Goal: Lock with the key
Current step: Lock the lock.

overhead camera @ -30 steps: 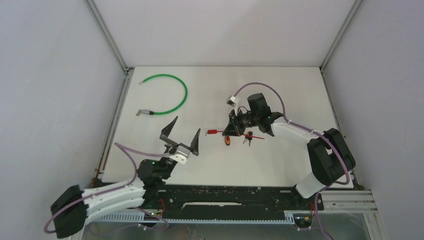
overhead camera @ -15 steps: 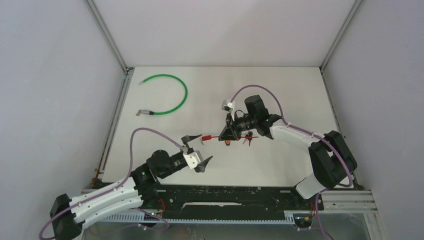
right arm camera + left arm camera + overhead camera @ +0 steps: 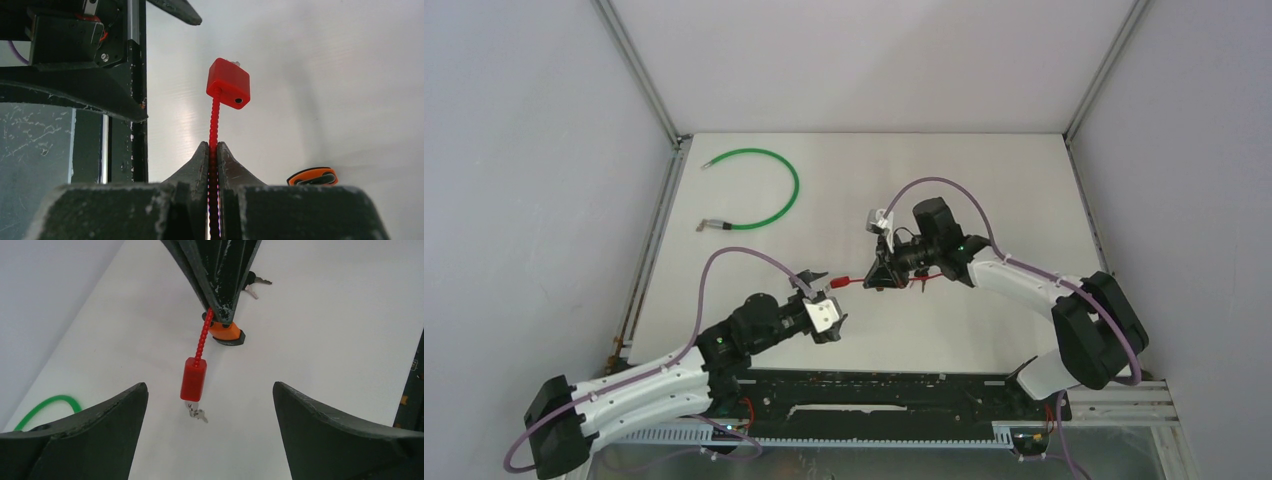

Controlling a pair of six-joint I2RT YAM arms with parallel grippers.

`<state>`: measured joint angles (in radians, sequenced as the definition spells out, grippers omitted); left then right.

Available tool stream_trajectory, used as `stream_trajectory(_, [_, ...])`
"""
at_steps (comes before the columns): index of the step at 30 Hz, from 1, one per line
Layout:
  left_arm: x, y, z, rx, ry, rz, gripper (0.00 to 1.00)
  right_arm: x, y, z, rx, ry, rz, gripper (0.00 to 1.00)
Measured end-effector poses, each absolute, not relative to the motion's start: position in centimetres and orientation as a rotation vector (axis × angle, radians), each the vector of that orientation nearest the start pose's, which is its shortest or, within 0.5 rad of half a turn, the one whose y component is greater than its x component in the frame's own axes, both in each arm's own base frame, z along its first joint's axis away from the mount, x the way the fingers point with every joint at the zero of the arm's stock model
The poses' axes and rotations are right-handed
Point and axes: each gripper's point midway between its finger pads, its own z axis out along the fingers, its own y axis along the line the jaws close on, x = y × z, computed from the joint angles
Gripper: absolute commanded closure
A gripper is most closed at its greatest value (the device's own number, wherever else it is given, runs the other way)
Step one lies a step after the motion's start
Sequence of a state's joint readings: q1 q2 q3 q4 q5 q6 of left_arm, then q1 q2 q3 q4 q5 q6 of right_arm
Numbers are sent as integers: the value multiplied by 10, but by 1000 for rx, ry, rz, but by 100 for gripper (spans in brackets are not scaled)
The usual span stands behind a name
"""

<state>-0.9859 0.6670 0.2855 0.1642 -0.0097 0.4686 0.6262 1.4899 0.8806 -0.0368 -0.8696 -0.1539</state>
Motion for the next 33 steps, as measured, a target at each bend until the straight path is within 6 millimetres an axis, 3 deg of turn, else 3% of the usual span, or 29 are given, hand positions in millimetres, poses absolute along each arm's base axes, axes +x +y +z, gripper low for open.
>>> stream_trajectory(5, [195, -229, 143, 1137, 1408, -339, 15, 213, 320, 137, -1307, 1780, 1212, 100])
stream_trajectory(9, [205, -224, 121, 1143, 1498, -331, 21, 211, 320, 144, -1313, 1752, 1214, 100])
stream_trajectory(15, [204, -226, 97, 1205, 1572, -354, 30, 209, 321, 150, -1324, 1725, 1214, 100])
stream_trajectory(26, [213, -231, 123, 1203, 1486, -325, 36, 206, 322, 149, -1341, 1718, 1211, 100])
stream_trajectory(33, [216, -233, 112, 1292, 1471, -281, 48, 204, 322, 145, -1350, 1728, 1213, 100])
